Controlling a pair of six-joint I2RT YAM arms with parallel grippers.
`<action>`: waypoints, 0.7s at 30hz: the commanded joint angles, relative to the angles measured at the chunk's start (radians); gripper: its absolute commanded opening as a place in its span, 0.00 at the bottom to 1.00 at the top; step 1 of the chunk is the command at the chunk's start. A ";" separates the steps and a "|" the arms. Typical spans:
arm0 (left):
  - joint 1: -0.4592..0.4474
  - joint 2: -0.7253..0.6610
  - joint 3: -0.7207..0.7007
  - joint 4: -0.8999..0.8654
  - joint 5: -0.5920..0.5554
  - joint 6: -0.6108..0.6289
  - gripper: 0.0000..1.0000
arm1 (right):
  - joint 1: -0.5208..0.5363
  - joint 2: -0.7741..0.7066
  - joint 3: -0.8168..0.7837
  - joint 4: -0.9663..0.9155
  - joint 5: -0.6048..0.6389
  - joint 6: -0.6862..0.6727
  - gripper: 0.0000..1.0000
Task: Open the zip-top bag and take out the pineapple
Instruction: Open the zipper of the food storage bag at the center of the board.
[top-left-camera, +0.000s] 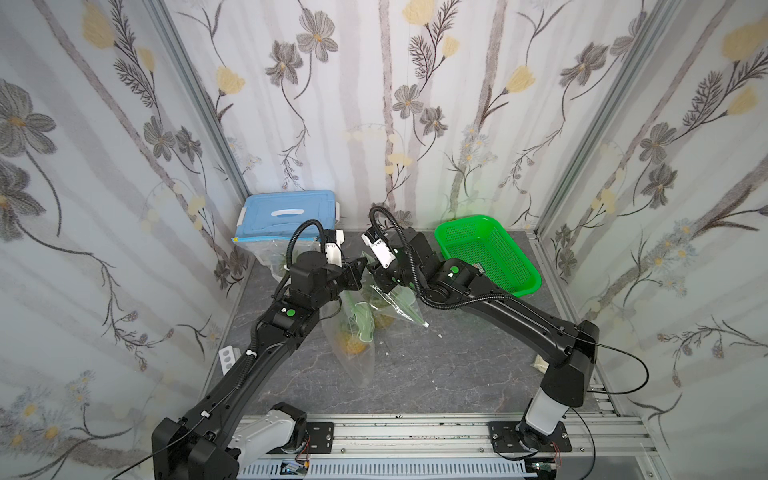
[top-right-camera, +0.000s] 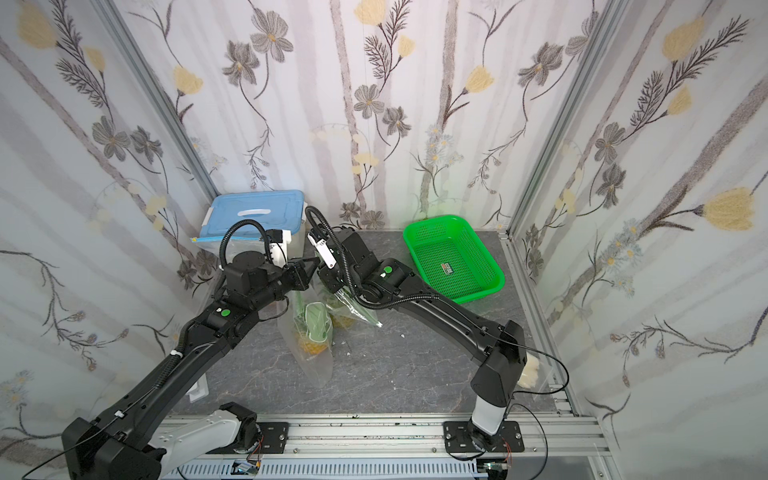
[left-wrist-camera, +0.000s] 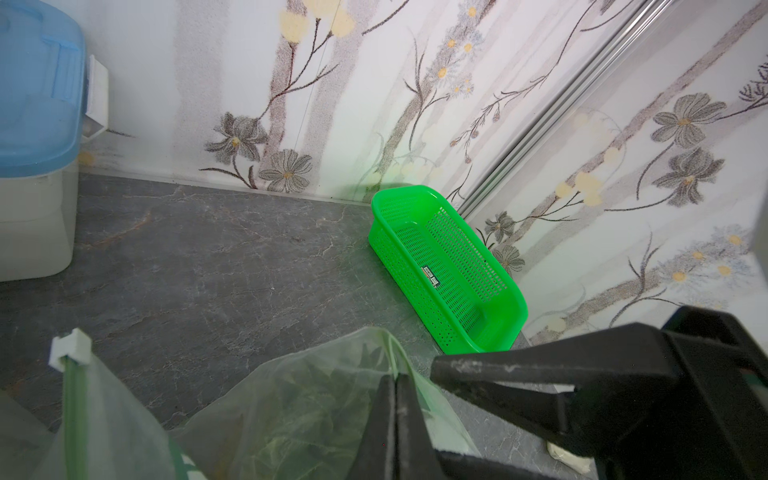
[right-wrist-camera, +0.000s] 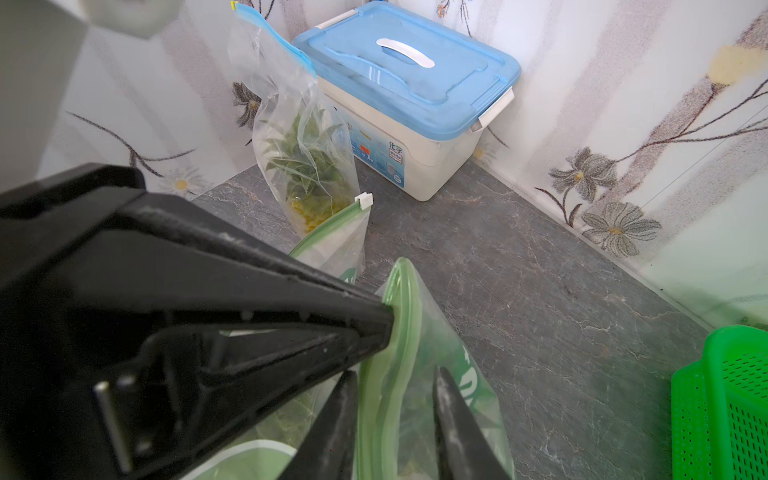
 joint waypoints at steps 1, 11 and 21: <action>-0.001 -0.005 -0.004 0.023 -0.007 0.019 0.00 | -0.001 0.010 0.009 0.002 0.031 0.015 0.32; -0.001 -0.033 -0.016 0.019 -0.012 0.023 0.00 | -0.025 0.041 0.010 -0.014 0.107 0.039 0.29; -0.001 -0.059 -0.017 -0.018 0.002 0.043 0.00 | -0.077 0.066 0.010 -0.015 0.119 0.045 0.07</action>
